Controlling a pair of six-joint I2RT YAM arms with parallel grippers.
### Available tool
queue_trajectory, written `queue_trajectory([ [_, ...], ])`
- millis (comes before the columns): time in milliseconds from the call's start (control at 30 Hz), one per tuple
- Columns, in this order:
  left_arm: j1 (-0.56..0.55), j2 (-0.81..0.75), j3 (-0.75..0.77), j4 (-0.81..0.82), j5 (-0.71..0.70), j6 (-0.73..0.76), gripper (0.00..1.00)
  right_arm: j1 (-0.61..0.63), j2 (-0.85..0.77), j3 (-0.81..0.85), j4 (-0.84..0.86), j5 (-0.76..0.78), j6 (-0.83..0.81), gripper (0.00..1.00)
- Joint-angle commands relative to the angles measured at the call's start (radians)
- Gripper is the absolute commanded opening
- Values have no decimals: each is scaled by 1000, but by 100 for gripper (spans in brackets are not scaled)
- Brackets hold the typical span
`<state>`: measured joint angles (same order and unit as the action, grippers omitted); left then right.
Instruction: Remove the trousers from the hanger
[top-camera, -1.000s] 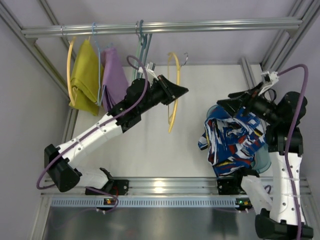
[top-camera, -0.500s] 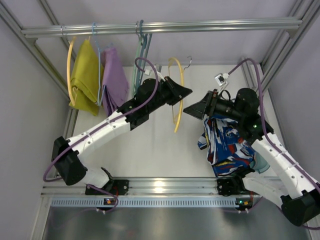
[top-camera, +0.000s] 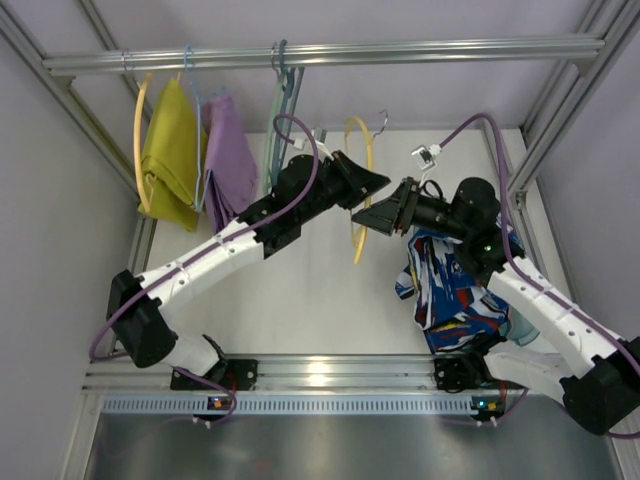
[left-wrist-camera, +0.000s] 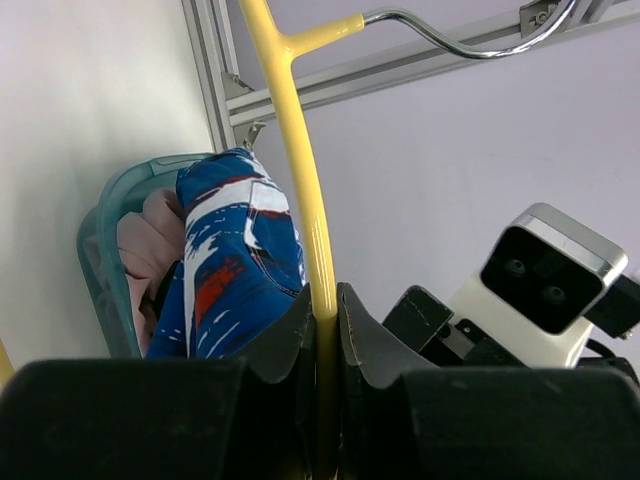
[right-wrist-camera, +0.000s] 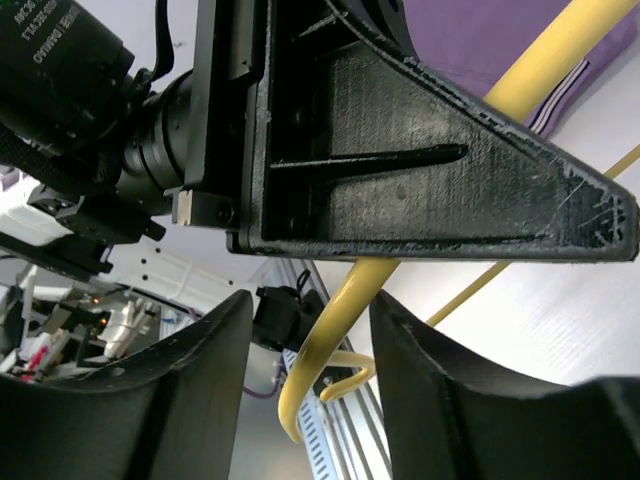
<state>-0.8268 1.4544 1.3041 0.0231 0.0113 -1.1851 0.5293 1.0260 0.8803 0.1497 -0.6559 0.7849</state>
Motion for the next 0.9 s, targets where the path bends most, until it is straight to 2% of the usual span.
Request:
queue_trajectory([
  [0,-6,-8,52,106,18,-33,0,21,17,-20,160,-19,82,49],
  [100,-6,-14,46,107,10,-34,0,21,23,-33,177,-24,114,36],
  [133,-5,-15,43,107,10,-36,0,21,22,-40,177,-27,119,26],
  [200,-5,-19,38,107,7,-36,0,21,14,-44,171,-31,114,15],
  [233,-5,-20,34,106,6,-38,1,21,5,-44,166,-31,114,3],
  [267,-3,-22,26,107,6,-36,3,17,3,-44,162,-31,114,0],
  [400,-3,-38,-3,107,10,-22,8,-3,-18,-32,152,-50,132,0],
  [533,-3,-71,-48,101,24,7,40,-37,-38,-29,159,-70,154,0],
  [567,0,-89,-57,101,30,22,55,-51,-40,-30,154,-71,157,0],
  [667,5,-129,-92,101,39,59,69,-69,-58,-41,127,-79,154,0],
  [867,15,-212,-170,87,59,168,83,-103,-90,-50,51,-79,111,0],
])
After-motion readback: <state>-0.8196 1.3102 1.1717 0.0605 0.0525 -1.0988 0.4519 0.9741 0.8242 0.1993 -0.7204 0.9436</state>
